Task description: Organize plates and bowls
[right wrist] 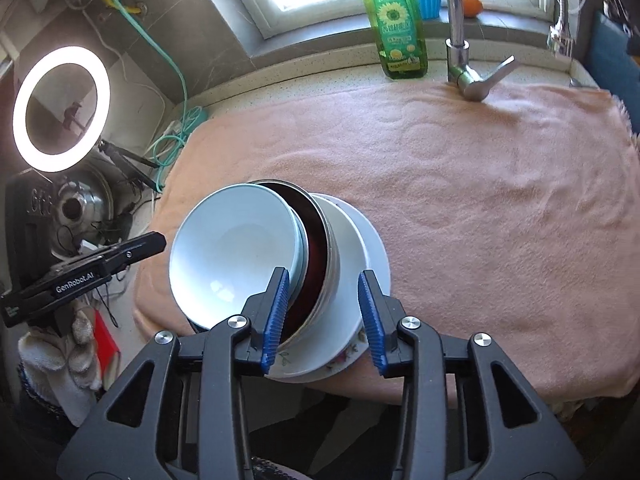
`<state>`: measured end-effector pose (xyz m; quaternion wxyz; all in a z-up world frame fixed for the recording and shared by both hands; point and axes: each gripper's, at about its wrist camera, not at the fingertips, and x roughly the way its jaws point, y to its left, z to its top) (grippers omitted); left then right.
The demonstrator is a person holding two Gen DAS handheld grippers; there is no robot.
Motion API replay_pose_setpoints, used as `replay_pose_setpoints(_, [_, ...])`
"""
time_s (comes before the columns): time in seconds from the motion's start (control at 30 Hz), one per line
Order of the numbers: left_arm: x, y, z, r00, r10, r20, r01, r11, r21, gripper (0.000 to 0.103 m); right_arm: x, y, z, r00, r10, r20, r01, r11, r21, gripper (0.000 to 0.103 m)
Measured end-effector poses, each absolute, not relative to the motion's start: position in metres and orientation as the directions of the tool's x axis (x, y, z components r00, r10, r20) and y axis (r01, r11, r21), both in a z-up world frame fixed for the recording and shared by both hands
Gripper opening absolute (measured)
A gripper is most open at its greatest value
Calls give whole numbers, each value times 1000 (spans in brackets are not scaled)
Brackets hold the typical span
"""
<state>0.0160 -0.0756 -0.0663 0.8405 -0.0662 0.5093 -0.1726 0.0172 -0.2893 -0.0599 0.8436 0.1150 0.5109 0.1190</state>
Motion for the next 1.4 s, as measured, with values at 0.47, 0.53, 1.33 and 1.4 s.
replay_pose_setpoints(0.47, [-49, -107, -45, 555, -243, -796, 130, 970, -206, 74, -25, -297, -36, 517, 329, -790, -195, 944, 265, 74])
replay_pose_setpoints(0.53, [-57, -107, -41, 581, -216, -785, 104, 976, -192, 78, -31, -300, -36, 524, 337, -783, -181, 942, 284, 75])
replay_pose_setpoints(1.33, [-80, -124, -27, 624, -138, -769, 86, 990, -108, 79, -54, -301, -25, 591, 312, -744, -156, 949, 274, 86])
replay_pose_setpoints(1.4, [-80, -124, -27, 624, -139, -769, 86, 990, -109, 79, -54, -301, -24, 595, 307, -743, -153, 951, 270, 86])
